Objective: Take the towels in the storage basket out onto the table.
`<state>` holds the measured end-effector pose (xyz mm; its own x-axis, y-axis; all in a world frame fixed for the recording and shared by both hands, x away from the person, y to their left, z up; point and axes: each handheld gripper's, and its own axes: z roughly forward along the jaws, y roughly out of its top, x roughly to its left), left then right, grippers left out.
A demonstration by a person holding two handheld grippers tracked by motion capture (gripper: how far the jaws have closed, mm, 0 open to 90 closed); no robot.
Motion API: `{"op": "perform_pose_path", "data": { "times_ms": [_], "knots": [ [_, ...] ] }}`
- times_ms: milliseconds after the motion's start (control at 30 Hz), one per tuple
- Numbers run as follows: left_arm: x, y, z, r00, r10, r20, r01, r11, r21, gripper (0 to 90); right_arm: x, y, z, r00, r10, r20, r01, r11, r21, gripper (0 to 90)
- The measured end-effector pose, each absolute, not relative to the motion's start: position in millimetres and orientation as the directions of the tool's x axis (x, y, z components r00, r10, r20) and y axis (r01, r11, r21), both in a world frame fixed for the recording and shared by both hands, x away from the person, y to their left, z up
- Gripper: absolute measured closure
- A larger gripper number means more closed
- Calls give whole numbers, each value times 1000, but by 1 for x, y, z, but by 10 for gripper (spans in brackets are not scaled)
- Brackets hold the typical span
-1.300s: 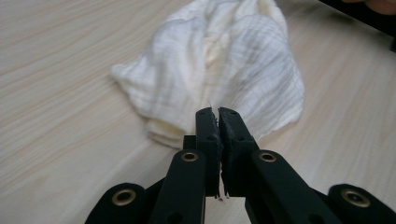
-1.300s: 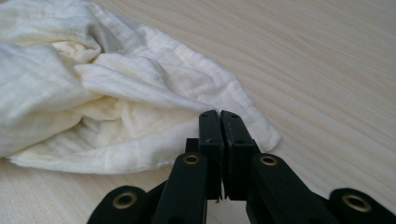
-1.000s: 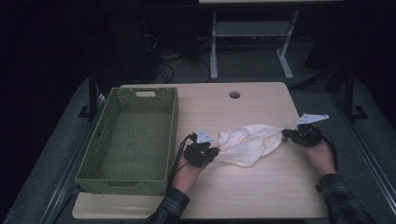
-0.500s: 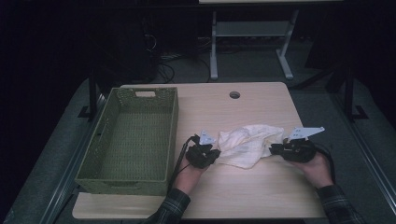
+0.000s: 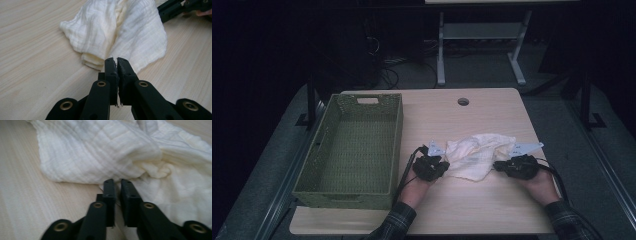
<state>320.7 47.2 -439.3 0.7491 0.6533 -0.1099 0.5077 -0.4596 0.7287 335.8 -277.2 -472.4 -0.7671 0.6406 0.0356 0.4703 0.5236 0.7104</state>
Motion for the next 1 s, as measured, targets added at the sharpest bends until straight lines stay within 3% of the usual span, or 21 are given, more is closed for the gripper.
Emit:
{"op": "perform_pose_path", "data": {
  "times_ms": [33, 333, 633, 1000],
  "knots": [
    [321, 47, -439, 751, 652, -105, 503, -462, 730, 864, 337, -279, -472, -765, 643, 35, 473, 523, 709, 885],
    [322, 52, -436, 738, 666, -107, 506, -442, 741, 864, 336, -290, -464, -751, 660, 10, 461, 513, 725, 900],
    [323, 55, -435, 734, 671, -103, 506, -439, 742, 864, 337, -339, -448, -658, 753, 8, 486, 416, 769, 900],
    [324, 55, -437, 722, 685, -100, 516, -437, 737, 865, 352, -365, -452, -576, 817, -25, 524, 393, 756, 900]
  ]
}}
